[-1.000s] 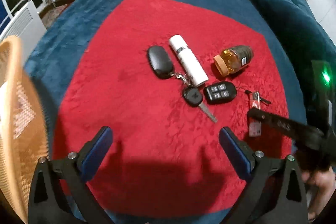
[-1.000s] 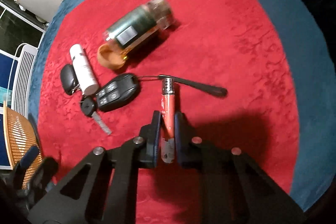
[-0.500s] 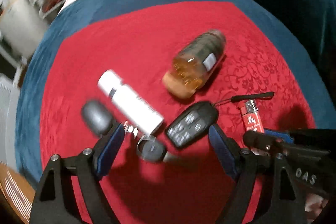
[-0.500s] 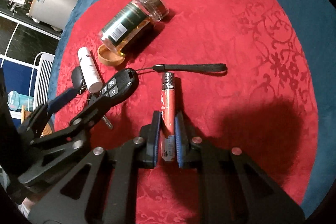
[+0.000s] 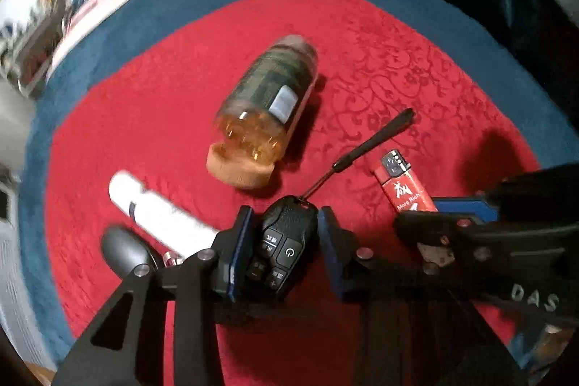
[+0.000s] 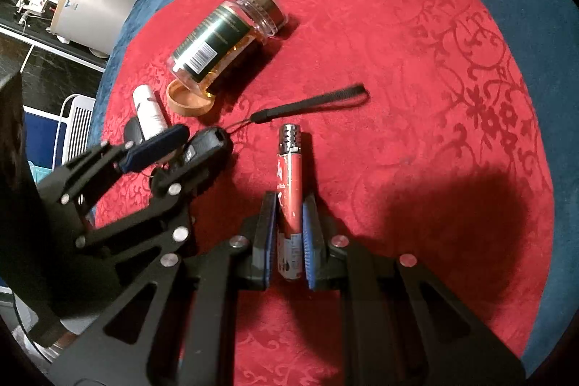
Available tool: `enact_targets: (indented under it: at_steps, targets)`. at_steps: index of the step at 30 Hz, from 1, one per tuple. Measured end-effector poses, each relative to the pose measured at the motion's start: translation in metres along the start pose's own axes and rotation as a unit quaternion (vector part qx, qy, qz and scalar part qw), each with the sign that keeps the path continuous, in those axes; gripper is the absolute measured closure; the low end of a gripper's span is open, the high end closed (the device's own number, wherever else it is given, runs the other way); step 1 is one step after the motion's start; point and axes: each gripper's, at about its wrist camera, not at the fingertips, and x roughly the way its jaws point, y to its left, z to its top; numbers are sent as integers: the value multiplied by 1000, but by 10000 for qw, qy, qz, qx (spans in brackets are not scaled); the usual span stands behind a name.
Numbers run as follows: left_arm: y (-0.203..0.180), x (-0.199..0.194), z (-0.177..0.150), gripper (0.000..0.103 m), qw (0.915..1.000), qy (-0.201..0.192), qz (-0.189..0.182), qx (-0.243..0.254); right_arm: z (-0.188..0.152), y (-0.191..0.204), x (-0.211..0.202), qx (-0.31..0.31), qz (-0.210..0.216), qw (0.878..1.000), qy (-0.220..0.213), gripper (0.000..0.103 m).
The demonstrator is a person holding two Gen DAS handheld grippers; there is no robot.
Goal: Organize rigid objects
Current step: 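Grasp the black car key fob with the left gripper while the right gripper holds the lighter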
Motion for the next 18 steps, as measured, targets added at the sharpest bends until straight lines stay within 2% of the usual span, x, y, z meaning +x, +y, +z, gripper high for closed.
enact_targets:
  at_steps: [1,3,5,6,9,12,14,15,18]
  targets:
    - [9,0,-1,65,9996,-17,-172,-228,1,2,2,1,8,10000,2,89]
    - [31,2,-8,56,9960,-8,-475,-751,2,3,3,11,21,10000,3,89]
    - [41,3,-15,44,9938,-42,-477,-1003,4,4,4,22,33,10000,13,89]
    - [43,2,-17,43,9932,-93,-477,-1055,4,4,5,29,35,10000,13,89]
    - [38,3,-16,43,9947,-118,-369,-955,4,5,5,20,14,10000,-3,89]
    - [16,-1,-22,42,9986,-89,-157,-487,4,5,5,30,28,10000,22,89]
    - [7,-1,-23,44,9996,-88,-51,-259,4,6,5,6,7,10000,40,89]
    - [4,-2,-24,53,9996,-84,-118,-242,5,6,6,-6,-6,10000,44,89]
    - [4,-6,-27,68,9986,-84,-320,-411,5,11,7,-116,-96,9999,26,89]
